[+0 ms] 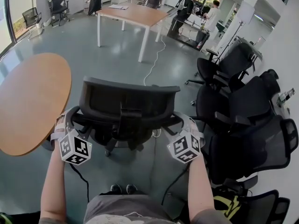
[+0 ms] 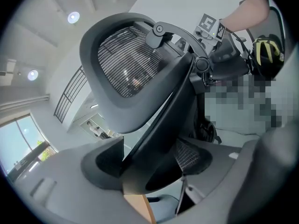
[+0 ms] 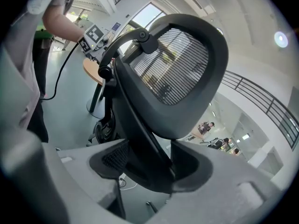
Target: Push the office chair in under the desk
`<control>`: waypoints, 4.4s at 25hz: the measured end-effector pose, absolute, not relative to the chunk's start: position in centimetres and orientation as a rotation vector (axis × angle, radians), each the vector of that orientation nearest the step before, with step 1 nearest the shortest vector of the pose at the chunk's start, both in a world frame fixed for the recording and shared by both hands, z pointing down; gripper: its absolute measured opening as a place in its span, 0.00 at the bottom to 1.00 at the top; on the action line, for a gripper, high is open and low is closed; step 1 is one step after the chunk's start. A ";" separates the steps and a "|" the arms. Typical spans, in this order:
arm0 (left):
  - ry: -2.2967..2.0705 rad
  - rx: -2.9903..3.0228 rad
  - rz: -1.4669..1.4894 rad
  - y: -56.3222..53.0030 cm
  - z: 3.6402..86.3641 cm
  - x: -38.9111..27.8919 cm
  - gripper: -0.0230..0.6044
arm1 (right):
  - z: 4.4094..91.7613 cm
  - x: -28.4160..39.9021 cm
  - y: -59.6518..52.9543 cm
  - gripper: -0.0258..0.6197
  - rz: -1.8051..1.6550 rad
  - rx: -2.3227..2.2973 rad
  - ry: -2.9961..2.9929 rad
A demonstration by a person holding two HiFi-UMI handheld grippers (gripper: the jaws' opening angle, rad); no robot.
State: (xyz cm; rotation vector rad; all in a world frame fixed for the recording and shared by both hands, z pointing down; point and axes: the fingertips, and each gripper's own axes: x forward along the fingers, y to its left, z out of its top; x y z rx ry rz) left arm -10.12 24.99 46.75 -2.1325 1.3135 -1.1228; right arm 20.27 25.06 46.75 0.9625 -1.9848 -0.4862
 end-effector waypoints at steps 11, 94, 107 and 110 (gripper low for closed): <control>1.320 -2.140 -1.123 18.7 46.8 -11.1 0.61 | 46.8 19.1 18.6 0.46 -0.488 0.964 -2.007; 1.449 -2.069 -1.182 -58.6 46.3 -18.4 0.61 | 45.3 11.9 -60.4 0.46 -0.642 0.887 -2.112; 1.341 -2.097 -1.154 -71.2 46.3 -24.3 0.62 | 45.3 6.1 -68.5 0.46 -0.589 1.024 -2.056; 1.324 -2.100 -1.146 -74.3 46.6 -25.5 0.63 | 45.5 4.8 -70.6 0.46 -0.573 1.061 -2.034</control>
